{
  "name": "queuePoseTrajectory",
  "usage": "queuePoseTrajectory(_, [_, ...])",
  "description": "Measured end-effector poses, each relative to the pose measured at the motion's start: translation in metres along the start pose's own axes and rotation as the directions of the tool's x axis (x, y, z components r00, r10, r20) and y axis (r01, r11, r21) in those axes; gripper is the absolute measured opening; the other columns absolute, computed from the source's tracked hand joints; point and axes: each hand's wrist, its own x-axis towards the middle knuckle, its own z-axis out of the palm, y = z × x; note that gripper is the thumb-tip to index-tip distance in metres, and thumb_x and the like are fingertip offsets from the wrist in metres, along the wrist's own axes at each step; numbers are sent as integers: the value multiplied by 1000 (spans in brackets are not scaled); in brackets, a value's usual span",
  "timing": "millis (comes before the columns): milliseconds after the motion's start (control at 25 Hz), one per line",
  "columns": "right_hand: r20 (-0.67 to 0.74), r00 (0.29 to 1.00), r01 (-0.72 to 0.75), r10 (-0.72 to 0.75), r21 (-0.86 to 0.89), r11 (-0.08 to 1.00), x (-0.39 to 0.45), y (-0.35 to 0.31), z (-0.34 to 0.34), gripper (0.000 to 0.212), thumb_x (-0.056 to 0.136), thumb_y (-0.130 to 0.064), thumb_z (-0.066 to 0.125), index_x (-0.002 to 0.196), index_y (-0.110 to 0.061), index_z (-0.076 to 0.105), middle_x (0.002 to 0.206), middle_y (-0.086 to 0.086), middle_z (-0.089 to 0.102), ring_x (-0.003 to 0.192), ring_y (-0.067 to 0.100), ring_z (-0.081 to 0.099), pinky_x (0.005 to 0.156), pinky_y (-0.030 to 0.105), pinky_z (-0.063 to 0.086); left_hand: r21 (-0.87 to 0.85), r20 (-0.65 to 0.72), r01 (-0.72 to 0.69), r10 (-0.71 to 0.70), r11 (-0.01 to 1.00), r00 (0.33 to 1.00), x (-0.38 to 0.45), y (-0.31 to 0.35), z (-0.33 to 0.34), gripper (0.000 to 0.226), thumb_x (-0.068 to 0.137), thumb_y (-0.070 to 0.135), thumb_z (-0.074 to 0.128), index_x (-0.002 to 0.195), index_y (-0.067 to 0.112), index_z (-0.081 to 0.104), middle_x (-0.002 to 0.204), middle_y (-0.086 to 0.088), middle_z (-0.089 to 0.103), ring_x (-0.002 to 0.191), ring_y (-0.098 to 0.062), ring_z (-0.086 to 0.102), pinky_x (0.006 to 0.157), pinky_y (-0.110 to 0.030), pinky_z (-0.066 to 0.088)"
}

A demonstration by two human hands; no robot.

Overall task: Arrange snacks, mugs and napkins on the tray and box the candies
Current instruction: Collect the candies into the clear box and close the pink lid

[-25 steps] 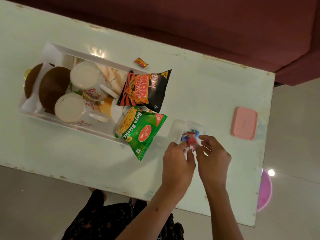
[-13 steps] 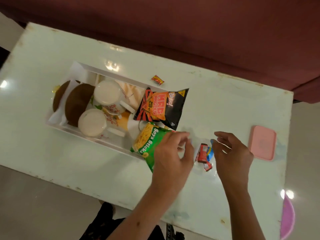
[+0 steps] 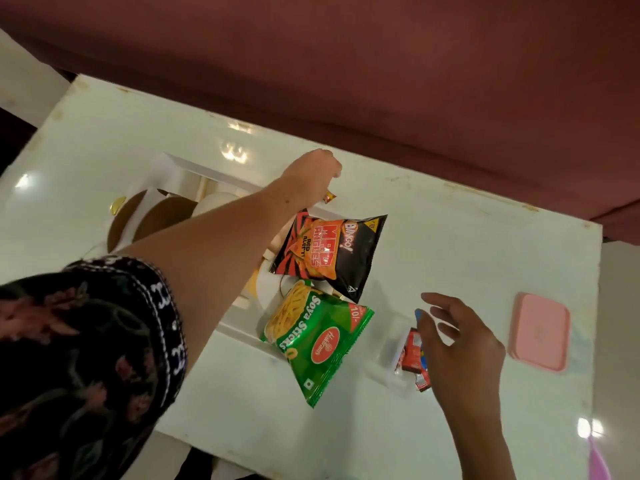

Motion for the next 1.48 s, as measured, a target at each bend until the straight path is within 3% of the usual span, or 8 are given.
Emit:
queuePoseTrajectory(200, [27,999,-20,19,27,999,-5,12,2,25,84,-9,66,94,-31,63,96,-18,62,80,-22,56,68,-7,37,20,62,0,-2,1000,998,15,-12,18,32,81,2,63,113,8,65,118,-14,62,107,-29,57,87,-32,47])
queuePoseTrajectory(320, [17,1000,-23,23,23,999,-4,21,0,24,84,-11,66,95,-33,63,100,-15,65,85,-14,59,73,-1,41,-88,42,43,-39,995,998,12,-12,25,23,85,11,61,105,2,68,106,-19,67,95,-32,61,78,-33,46])
queuePoseTrajectory(440, [6,997,-80,79,77,994,-4,26,-7,18,86,-13,64,98,-26,67,100,-5,69,91,4,65,73,6,46,-389,-104,147,-202,910,974,2,3,15,25,87,16,56,93,-4,68,93,-22,70,87,-34,65,78,-35,52])
queuePoseTrajectory(600, [-21,980,-186,197,240,953,1,24,-26,15,85,-14,65,95,-25,68,87,-11,71,78,-7,65,63,0,44,-624,-321,-10,-244,781,915,-52,60,-17,25,88,18,51,91,1,69,83,-15,72,76,-28,68,76,-37,55])
queuePoseTrajectory(800, [199,945,-327,260,630,705,-2,25,-43,18,85,-21,60,101,-20,67,91,2,75,84,16,72,74,24,58,-822,73,85,-44,563,996,-151,153,10,14,87,9,57,91,5,70,81,-5,72,70,-17,66,70,-31,56])
queuePoseTrajectory(1160, [200,956,-227,214,44,973,-28,59,-28,29,83,-1,63,80,-30,65,68,-23,66,62,-5,66,62,14,54,-796,371,411,-180,443,911,-208,180,82,12,81,5,58,85,5,69,88,-20,70,81,-35,68,73,-50,57])
queuePoseTrajectory(1360, [-83,986,-155,147,-103,982,-22,66,-34,21,83,-6,64,103,-12,68,95,-2,68,69,5,63,60,1,41,-763,215,317,-241,564,946,-221,180,81,28,86,7,58,114,10,63,104,-5,69,86,-15,65,82,-32,57])
queuePoseTrajectory(1480, [-247,964,-164,99,-258,952,8,89,-47,38,82,-19,67,119,-13,60,124,12,60,110,28,58,89,29,44,-756,21,201,-284,623,959,-225,179,82,25,86,2,55,108,10,64,100,-3,68,84,-10,61,75,-14,52])
